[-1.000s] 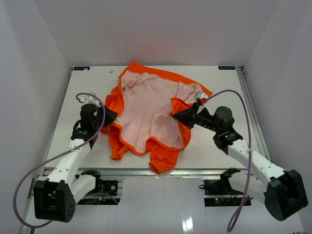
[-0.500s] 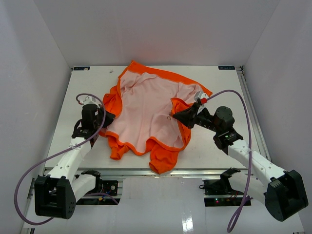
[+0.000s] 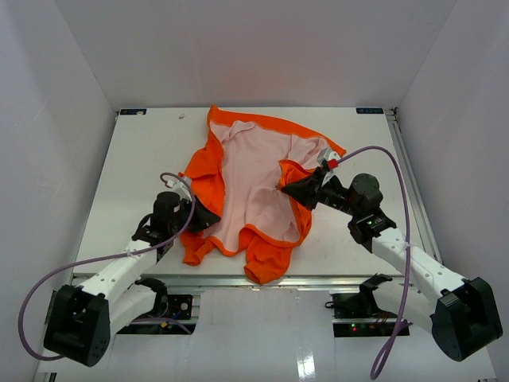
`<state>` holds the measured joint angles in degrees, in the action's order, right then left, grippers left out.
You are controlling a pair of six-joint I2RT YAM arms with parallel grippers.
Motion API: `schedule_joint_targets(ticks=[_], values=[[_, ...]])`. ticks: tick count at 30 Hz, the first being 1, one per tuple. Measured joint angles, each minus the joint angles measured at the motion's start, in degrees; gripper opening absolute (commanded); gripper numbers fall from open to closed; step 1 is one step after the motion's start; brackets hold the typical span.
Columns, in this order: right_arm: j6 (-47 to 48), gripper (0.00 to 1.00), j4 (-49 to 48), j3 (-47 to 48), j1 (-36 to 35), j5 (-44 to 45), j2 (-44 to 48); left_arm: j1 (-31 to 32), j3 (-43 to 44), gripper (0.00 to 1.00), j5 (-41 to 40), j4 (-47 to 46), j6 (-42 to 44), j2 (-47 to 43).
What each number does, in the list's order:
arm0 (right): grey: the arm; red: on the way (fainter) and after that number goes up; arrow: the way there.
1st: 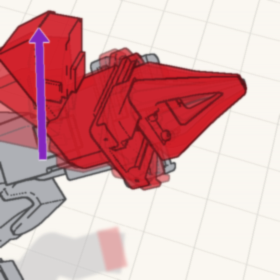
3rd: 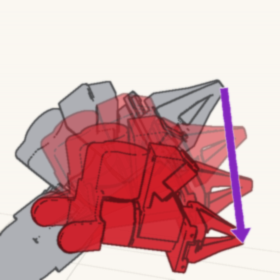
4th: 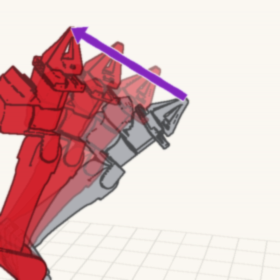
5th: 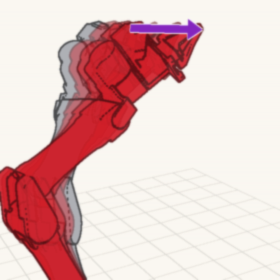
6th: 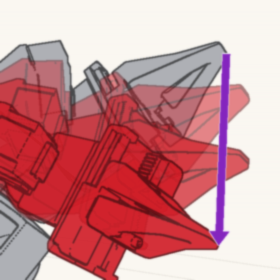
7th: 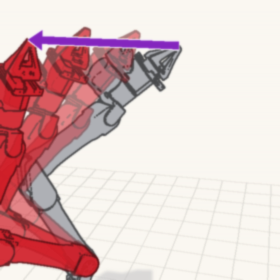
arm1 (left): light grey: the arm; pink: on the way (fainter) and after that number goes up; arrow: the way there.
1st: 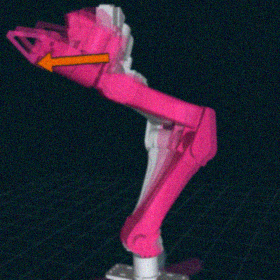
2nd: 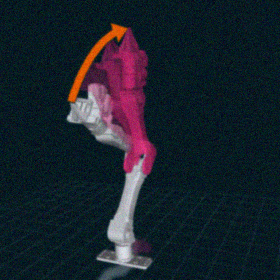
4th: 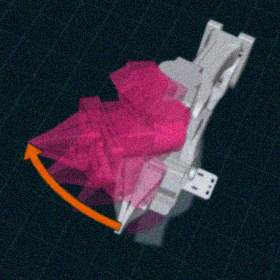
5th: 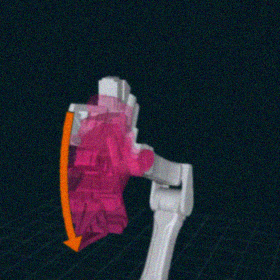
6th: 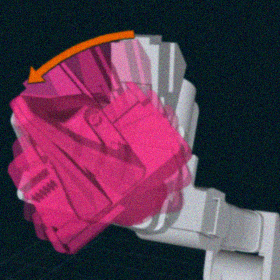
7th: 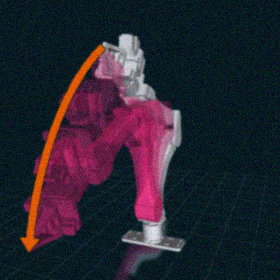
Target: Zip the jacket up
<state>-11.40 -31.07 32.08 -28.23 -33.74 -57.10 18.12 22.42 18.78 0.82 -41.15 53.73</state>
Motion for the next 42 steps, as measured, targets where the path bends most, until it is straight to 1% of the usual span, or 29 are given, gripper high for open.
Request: schedule_joint_targets(ticks=[4,6,9,14,16,21,24,26,28,30,33,36,39,42], values=[[-0.19,0.08,-0.02,0.00,0.00,-0.10,0.00,1.86,-0.06,0.52,0.10,0.64,1.21,3.12],[-0.22,0.08,-0.02,0.00,0.00,-0.11,0.00,2.16,0.00,0.59,-0.01,1.70,1.87,2.78],[-0.22,0.08,0.00,0.00,0.00,-0.11,0.00,2.29,0.84,0.60,-0.46,4.82,3.11,0.74],[-0.20,0.08,0.01,0.00,0.00,-0.11,-0.07,3.56,5.67,0.61,-2.56,7.83,4.43,-2.01],[-0.20,0.08,0.02,0.00,0.00,-0.11,-0.07,5.08,6.59,0.62,-5.08,9.60,4.77,-2.19],[-0.20,0.08,0.02,0.00,0.00,-0.11,-0.07,9.93,9.41,0.62,-13.12,17.43,5.29,-2.21],[-0.20,0.08,0.03,0.00,0.00,-0.11,-0.07,11.63,12.96,0.58,-18.52,20.55,6.18,-1.82],[-0.20,0.08,0.03,0.00,0.00,-0.11,-0.05,11.68,16.74,0.55,-21.85,22.30,7.29,1.15],[-0.20,0.08,0.04,0.00,0.00,-0.11,-0.04,11.68,21.02,0.53,-24.01,22.61,8.39,6.72],[-0.20,0.08,0.02,0.00,0.00,-0.11,-0.04,11.68,23.75,0.53,-25.14,22.64,9.82,12.60],[-0.17,0.08,0.04,0.00,0.00,-0.11,-0.04,12.09,25.35,0.53,-25.48,23.19,12.03,19.83],[-0.15,0.08,0.02,0.00,0.00,-0.11,-0.04,12.91,25.33,0.56,-25.50,24.99,13.55,22.64],[-0.15,0.08,0.02,0.00,0.00,-0.11,-0.07,13.82,25.35,0.60,-26.16,26.52,14.27,22.34],[-0.18,0.08,0.00,0.00,0.00,-0.13,-0.07,14.70,25.58,0.60,-26.35,27.73,14.86,22.16]])
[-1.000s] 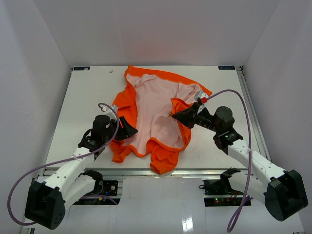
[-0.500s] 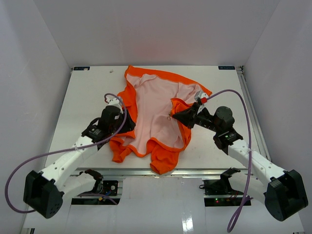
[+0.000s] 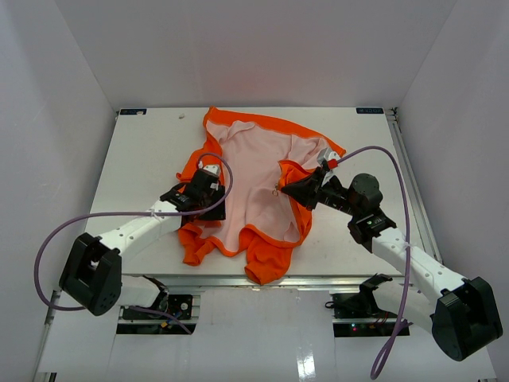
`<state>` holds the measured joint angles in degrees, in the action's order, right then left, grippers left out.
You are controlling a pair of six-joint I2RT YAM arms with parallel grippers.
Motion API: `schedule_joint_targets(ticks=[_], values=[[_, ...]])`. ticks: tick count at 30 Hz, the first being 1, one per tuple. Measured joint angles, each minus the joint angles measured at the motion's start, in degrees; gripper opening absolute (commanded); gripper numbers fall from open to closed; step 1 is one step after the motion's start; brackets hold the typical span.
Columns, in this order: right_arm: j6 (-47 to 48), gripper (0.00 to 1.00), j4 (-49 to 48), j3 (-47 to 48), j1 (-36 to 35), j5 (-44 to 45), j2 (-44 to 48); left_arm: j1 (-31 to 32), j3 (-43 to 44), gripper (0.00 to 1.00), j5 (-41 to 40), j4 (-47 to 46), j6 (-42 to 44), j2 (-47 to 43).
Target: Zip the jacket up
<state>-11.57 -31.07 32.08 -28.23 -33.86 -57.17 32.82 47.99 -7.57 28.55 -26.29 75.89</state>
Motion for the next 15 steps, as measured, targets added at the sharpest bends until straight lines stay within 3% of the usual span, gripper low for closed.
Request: schedule_joint_targets(ticks=[5,9,15], values=[[0.00,0.08,0.02,0.00,0.00,0.02,0.00,0.81,1.04,0.55,-0.86,1.04,0.40,1.59],[0.00,0.08,0.02,0.00,0.00,0.02,0.02,1.05,1.37,0.45,-1.99,1.51,0.42,3.65],[0.00,0.08,0.02,0.00,0.00,0.02,0.02,1.13,3.10,0.52,-2.47,2.29,0.88,7.06]])
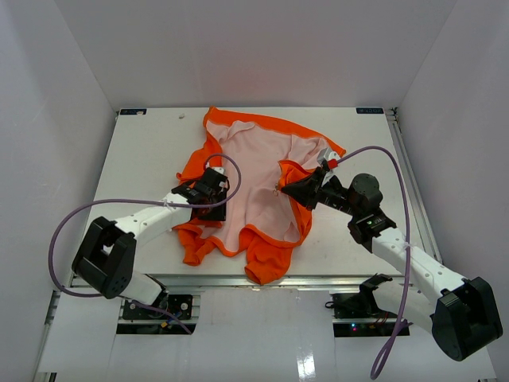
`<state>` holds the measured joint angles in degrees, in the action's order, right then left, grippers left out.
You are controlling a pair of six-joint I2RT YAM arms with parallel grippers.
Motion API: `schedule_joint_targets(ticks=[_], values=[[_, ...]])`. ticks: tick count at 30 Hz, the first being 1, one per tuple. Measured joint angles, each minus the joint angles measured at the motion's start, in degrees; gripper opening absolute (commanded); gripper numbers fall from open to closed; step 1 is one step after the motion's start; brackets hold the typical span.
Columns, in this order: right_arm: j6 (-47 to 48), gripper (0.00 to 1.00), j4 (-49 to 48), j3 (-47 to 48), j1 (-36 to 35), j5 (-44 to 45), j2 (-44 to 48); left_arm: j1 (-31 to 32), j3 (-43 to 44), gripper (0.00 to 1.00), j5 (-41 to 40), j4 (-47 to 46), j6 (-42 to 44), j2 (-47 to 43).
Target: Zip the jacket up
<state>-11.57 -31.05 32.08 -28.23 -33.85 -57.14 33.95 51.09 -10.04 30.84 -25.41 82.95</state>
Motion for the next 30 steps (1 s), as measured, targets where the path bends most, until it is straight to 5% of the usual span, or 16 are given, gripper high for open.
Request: schedule_joint_targets(ticks=[7,15,23,25,27,30], values=[[0.00,0.08,0.00,0.00,0.00,0.01,0.00,0.50,0.52,0.59,-0.53,1.27,-0.27,2.14],[0.01,0.08,0.00,0.00,0.00,0.04,0.00,1.07,1.25,0.52,-1.63,2.27,-0.64,3.27],[0.02,0.08,0.00,0.00,0.00,0.07,0.05,1.12,1.48,0.34,-4.27,2.62,-1.59,7.84],[0.02,0.08,0.00,0.00,0.00,0.14,0.11,1.13,1.68,0.23,-4.73,2.64,-1.93,8.60],[0.02,0.08,0.00,0.00,0.00,0.22,0.15,1.16,1.90,0.02,-5.08,2.65,-2.20,8.70],[0.02,0.08,0.00,0.00,0.00,0.24,0.17,1.16,1.92,0.00,-5.62,2.65,-2.54,8.77]])
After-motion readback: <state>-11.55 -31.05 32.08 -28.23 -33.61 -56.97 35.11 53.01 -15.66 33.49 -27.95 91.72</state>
